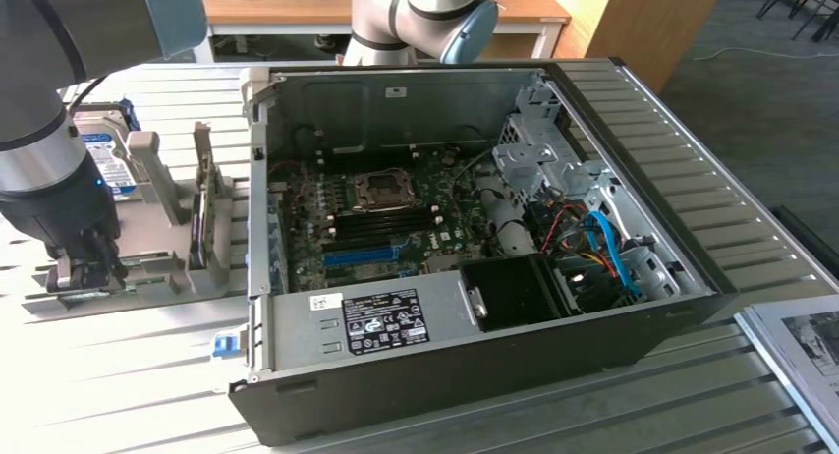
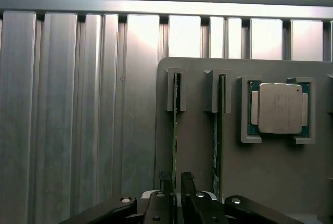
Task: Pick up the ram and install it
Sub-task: 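Pick up the ram and move it above insertion slot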
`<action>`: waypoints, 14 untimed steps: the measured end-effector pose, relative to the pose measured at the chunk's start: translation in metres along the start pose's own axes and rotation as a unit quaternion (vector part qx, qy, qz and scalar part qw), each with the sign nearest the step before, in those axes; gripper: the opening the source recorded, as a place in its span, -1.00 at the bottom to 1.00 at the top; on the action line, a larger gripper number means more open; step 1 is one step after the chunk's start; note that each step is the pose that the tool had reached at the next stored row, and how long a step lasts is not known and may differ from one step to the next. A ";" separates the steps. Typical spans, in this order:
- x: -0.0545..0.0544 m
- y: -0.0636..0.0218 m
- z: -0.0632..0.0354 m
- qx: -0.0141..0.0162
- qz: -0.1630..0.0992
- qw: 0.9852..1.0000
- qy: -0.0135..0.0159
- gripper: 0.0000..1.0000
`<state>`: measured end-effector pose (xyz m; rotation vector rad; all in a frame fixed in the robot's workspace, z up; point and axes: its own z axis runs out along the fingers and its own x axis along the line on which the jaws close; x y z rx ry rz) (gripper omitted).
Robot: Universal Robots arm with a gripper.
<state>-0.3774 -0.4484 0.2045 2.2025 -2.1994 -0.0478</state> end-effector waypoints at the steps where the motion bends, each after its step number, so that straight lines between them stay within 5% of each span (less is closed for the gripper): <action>1: 0.000 0.0000 0.0000 0.000 0.000 1.000 0.000 -0.58; 14: 0.000 -0.0002 0.0032 0.000 0.000 1.000 0.000 -0.58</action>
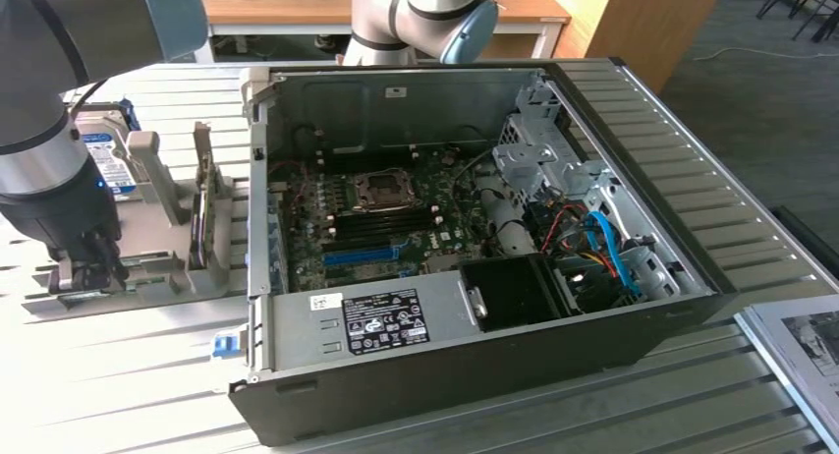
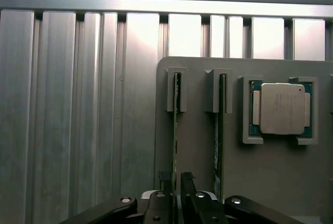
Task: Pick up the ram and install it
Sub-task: 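Pick up the ram and move it above insertion slot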
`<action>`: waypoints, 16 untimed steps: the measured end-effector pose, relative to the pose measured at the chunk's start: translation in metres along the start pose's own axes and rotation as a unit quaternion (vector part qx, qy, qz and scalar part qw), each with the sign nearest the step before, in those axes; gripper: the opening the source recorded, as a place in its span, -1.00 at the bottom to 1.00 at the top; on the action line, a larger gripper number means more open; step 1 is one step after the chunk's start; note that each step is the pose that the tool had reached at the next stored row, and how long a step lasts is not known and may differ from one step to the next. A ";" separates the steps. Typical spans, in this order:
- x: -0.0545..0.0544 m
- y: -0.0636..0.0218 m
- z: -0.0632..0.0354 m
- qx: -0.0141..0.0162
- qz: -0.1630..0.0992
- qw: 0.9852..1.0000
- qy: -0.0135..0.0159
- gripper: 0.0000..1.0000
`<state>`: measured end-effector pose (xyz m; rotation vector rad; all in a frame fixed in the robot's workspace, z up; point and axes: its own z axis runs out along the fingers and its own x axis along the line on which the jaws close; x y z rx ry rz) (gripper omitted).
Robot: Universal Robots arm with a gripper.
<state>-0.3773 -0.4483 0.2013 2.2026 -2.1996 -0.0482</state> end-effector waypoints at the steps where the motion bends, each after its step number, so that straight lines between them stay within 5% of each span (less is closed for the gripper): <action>1: 0.000 -0.0005 0.0002 0.000 0.000 1.000 0.000 -0.58; 16: 0.000 -0.0054 -0.0002 0.000 0.000 1.000 -0.001 -0.58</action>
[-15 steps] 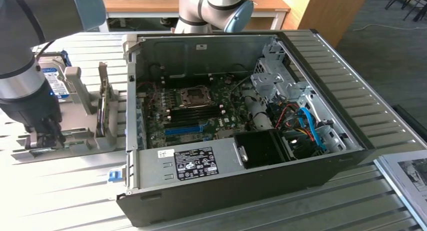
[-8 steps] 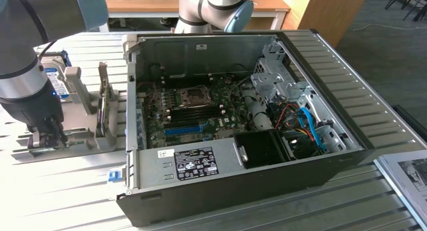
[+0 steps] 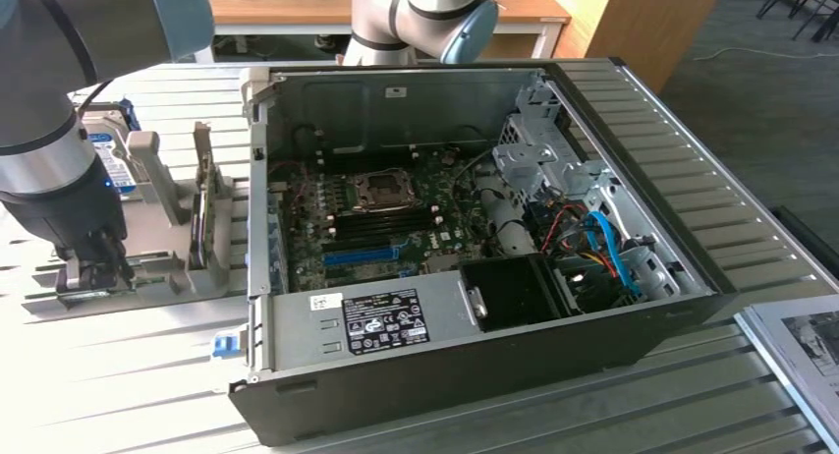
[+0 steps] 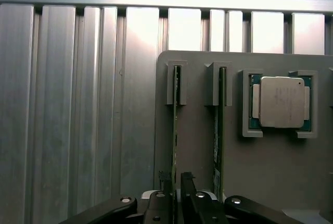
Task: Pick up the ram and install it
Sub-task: 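Pick up the ram and move it above insertion slot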
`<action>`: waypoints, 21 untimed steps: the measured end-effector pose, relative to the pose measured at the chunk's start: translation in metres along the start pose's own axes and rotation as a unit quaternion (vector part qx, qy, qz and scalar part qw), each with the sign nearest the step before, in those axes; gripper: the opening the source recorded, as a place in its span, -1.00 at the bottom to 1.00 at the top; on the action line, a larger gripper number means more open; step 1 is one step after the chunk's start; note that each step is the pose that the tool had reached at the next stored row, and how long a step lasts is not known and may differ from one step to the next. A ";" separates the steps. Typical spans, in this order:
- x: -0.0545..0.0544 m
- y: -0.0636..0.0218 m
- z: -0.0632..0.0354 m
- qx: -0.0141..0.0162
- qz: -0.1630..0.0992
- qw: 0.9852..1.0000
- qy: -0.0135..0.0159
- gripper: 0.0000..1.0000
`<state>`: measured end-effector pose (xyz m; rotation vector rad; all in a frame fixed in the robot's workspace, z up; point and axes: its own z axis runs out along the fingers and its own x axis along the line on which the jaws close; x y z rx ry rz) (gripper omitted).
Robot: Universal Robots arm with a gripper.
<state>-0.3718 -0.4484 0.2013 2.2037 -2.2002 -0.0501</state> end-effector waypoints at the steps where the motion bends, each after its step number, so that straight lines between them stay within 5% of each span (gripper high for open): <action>1: 0.000 0.0000 0.0000 0.000 0.000 1.000 0.000 -0.58; 21: 0.000 0.0000 0.0000 0.000 0.000 1.000 0.000 -0.77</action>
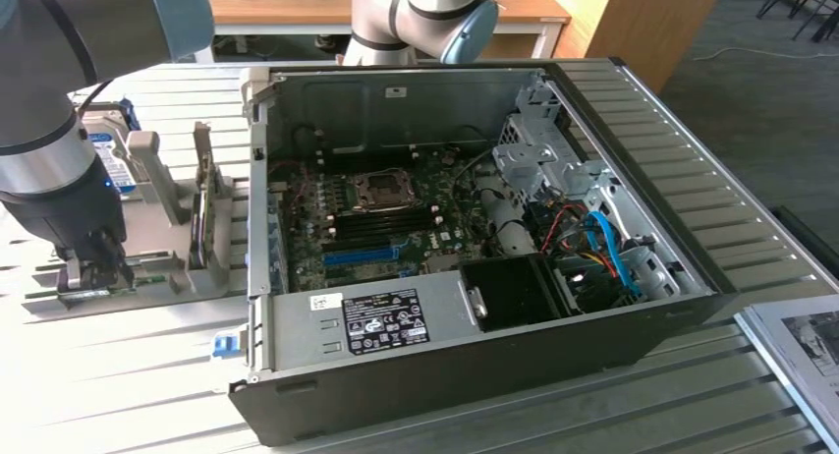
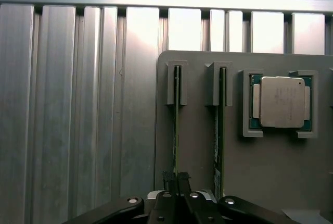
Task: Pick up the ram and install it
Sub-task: 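Pick up the ram and move it above insertion slot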
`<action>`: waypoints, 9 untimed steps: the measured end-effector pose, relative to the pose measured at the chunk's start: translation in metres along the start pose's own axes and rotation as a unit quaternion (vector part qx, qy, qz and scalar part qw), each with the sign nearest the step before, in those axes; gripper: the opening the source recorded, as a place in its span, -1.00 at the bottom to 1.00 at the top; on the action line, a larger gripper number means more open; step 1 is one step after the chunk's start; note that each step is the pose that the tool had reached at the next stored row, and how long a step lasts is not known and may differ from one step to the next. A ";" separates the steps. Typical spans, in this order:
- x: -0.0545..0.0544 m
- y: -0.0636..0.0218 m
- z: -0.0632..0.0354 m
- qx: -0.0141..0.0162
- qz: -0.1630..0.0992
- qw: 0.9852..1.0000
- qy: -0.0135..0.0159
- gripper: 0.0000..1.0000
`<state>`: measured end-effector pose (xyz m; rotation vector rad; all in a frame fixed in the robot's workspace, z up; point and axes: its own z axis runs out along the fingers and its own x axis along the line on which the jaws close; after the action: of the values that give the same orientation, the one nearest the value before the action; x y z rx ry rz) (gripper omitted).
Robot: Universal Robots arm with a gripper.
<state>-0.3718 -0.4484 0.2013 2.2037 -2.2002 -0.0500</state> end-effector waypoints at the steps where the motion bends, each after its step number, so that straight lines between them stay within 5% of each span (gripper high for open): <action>1: 0.000 0.0000 -0.0002 0.000 0.000 1.000 0.000 -0.77; 9: 0.000 0.0002 -0.0051 0.000 0.000 1.000 0.000 -0.77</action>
<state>-0.3718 -0.4484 0.2064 2.2037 -2.2002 -0.0502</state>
